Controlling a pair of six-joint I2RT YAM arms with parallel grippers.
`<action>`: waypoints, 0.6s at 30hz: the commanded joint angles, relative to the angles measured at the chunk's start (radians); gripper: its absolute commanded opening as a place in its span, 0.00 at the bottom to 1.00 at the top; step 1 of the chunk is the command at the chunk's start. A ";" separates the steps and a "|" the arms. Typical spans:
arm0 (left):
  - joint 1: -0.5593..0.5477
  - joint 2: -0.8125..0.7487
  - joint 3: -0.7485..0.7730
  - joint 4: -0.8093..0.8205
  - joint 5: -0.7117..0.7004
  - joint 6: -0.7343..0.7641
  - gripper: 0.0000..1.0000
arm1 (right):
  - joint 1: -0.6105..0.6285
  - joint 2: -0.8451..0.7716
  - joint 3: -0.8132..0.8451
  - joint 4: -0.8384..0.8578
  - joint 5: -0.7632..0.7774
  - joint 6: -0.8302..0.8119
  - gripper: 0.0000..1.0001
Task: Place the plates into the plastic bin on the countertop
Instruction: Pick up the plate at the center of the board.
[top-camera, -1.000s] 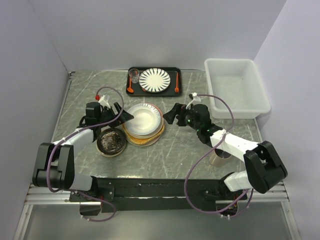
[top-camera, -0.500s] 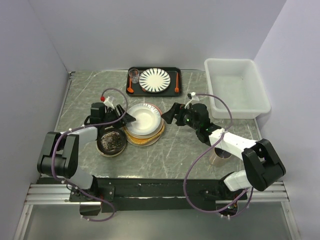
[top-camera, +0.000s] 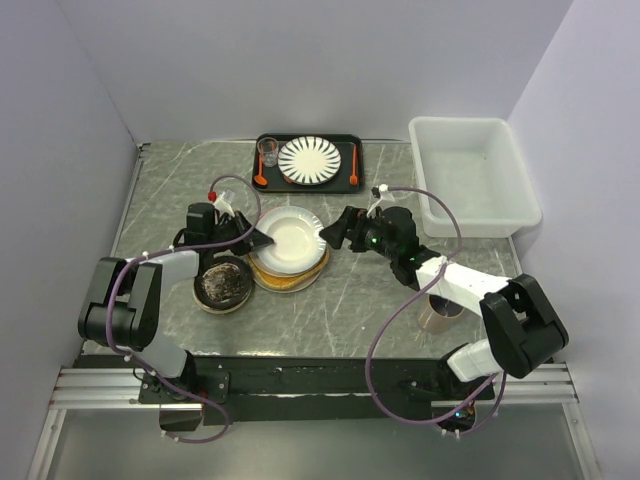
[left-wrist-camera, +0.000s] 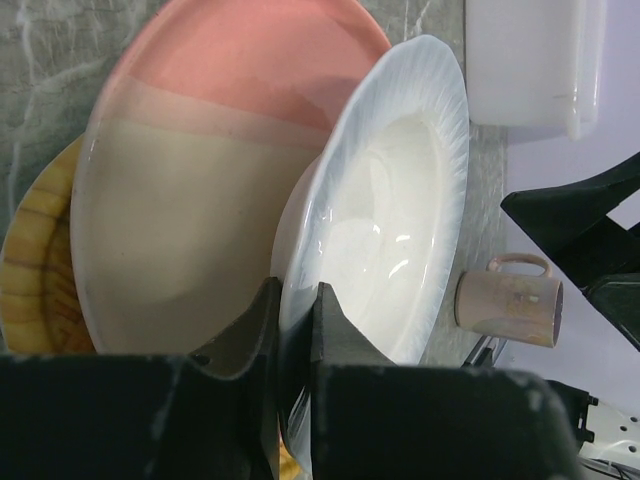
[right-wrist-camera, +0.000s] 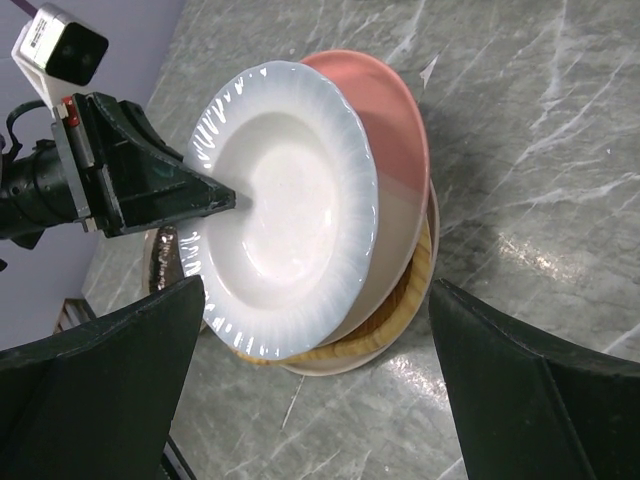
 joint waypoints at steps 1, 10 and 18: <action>-0.001 -0.023 -0.004 0.043 -0.025 0.038 0.01 | 0.005 0.018 0.042 0.060 -0.034 0.012 1.00; -0.001 -0.150 -0.054 0.107 -0.010 -0.001 0.01 | 0.005 0.015 0.042 0.054 -0.056 0.009 1.00; -0.001 -0.249 -0.086 0.167 0.062 -0.045 0.01 | 0.007 0.010 0.033 0.077 -0.105 0.020 1.00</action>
